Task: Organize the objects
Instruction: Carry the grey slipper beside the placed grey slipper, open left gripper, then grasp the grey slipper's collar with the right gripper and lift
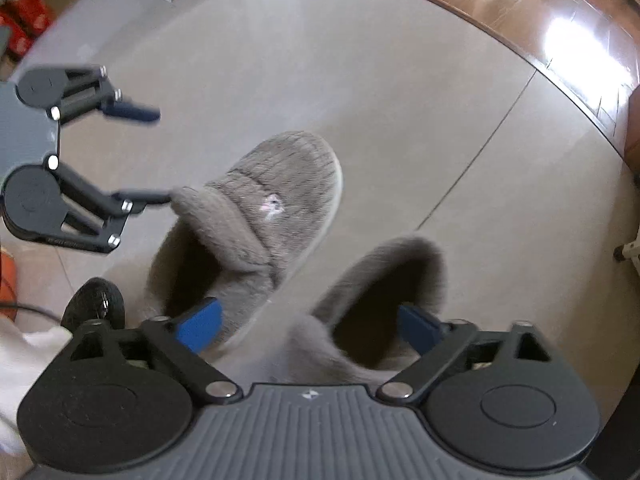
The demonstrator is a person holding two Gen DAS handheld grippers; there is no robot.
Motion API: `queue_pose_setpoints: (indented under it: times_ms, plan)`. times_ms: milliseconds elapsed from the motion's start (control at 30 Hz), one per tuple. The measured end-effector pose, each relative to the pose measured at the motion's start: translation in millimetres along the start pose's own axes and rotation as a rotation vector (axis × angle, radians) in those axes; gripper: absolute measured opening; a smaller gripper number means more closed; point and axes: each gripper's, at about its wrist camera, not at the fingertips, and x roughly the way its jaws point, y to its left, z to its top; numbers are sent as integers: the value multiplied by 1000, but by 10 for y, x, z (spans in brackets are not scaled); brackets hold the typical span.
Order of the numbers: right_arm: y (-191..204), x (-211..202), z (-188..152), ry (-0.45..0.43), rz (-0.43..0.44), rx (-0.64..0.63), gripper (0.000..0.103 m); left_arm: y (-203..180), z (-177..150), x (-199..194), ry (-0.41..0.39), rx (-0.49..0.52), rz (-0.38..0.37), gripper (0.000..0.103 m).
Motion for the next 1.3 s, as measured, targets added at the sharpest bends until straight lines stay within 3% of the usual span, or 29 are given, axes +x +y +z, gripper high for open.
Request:
queue_pose_setpoints:
  times_ms: [133, 200, 367, 433, 533, 600, 700, 733, 833, 900, 933, 1167, 1300]
  plan:
    - [392, 53, 26, -54, 7, 29, 86, 309, -65, -58, -26, -86, 64, 74]
    - [589, 105, 32, -72, 22, 47, 78, 481, -120, -80, -31, -143, 97, 74]
    - [923, 387, 121, -60, 68, 137, 73, 743, -274, -75, -34, -195, 174, 74]
    - [1016, 548, 155, -55, 42, 173, 72, 813, -342, -76, -28, -193, 188, 74]
    - [1112, 752, 268, -67, -68, 228, 71, 914, -414, -70, -14, -216, 193, 74]
    - [1126, 859, 341, -80, -150, 300, 70, 959, -451, -54, 1, -236, 169, 74]
    - [1146, 943, 399, -128, -197, 390, 69, 959, -468, 19, 10, -256, 140, 74]
    - [1166, 958, 408, -143, -215, 382, 65, 971, -489, 33, 14, -262, 135, 74]
    - [1130, 1015, 362, -138, -212, 336, 32, 1003, -534, 40, 29, -286, 129, 74]
    - [1036, 1015, 347, -137, -172, 353, 25, 1025, -559, 36, 31, -306, 127, 74]
    - [1005, 1002, 344, -142, -145, 355, 16, 1044, -576, 38, 32, -319, 121, 74]
    - [1047, 844, 345, -140, -103, 152, 14, 1091, -610, 35, 44, -352, 127, 75]
    - [1148, 745, 379, -114, -40, -62, 14, 1120, -620, 17, 43, -363, 132, 75]
